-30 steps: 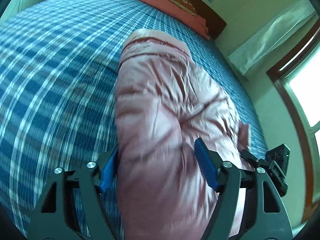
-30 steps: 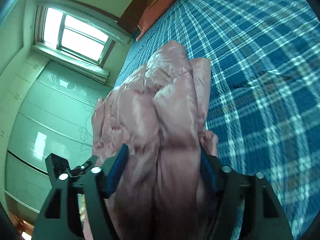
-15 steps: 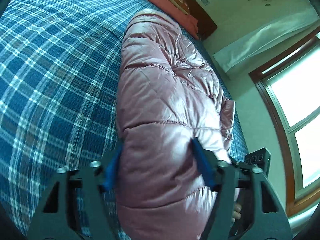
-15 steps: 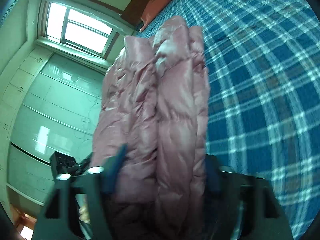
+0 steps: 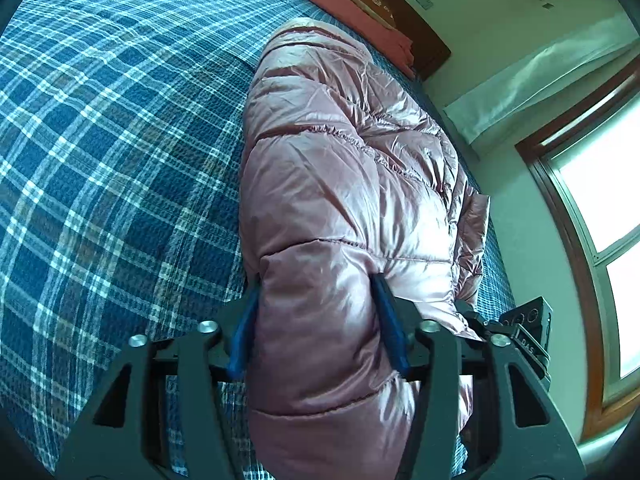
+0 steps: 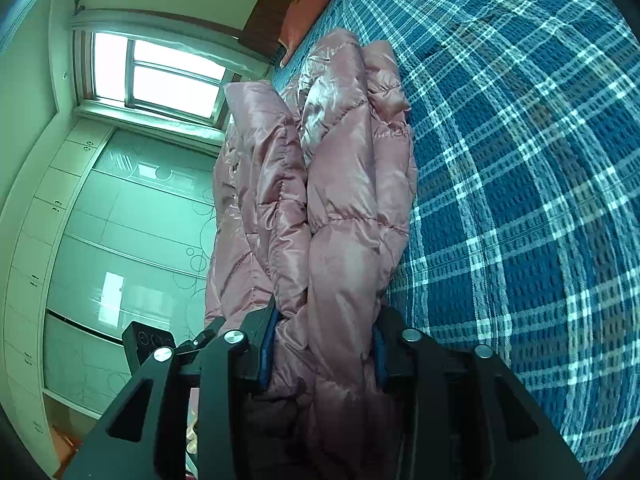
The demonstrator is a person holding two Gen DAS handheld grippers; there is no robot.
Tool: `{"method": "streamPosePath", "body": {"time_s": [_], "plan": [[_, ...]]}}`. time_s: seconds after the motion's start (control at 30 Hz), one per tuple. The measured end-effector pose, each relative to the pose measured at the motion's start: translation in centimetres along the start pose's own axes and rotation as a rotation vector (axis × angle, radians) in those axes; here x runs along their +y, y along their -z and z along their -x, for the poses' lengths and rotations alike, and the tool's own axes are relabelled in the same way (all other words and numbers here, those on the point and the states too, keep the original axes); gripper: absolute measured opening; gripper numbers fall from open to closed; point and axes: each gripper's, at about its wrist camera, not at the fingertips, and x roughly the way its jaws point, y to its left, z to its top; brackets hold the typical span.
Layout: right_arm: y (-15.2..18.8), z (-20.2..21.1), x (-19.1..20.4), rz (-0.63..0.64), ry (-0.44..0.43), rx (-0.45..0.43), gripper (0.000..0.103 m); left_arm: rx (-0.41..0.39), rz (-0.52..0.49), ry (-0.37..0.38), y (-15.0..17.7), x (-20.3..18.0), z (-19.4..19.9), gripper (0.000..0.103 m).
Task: Fold large clothes
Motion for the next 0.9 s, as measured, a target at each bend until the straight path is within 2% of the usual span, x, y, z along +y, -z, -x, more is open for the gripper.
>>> {"method": "streamPosePath", "body": {"time_s": [0.07, 0.13, 0.33, 0.7, 0.9], "plan": [[0.5, 0.6, 0.3, 0.005, 0.025, -0.014, 0.052, -0.011, 0.019, -0.006, 0.5, 0.0, 0.8, 0.060], [1.2, 1.3, 0.5, 0.012, 0.041, -0.026, 0.055, -0.026, 0.025, -0.011, 1.0, 0.0, 1.8, 0.064], [2.6, 4.1, 1.2, 0.040, 0.086, -0.072, 0.056, -0.072, -0.047, -0.085, 2.5, -1.0, 3.9, 0.070], [6.7, 8.3, 3.1, 0.121, 0.217, -0.139, 0.056, -0.126, -0.177, -0.287, 4.7, -3.5, 6.1, 0.075], [9.6, 9.9, 4.9, 0.188, 0.341, -0.165, 0.056, -0.160, -0.212, -0.367, 6.0, -4.2, 7.1, 0.080]]}}
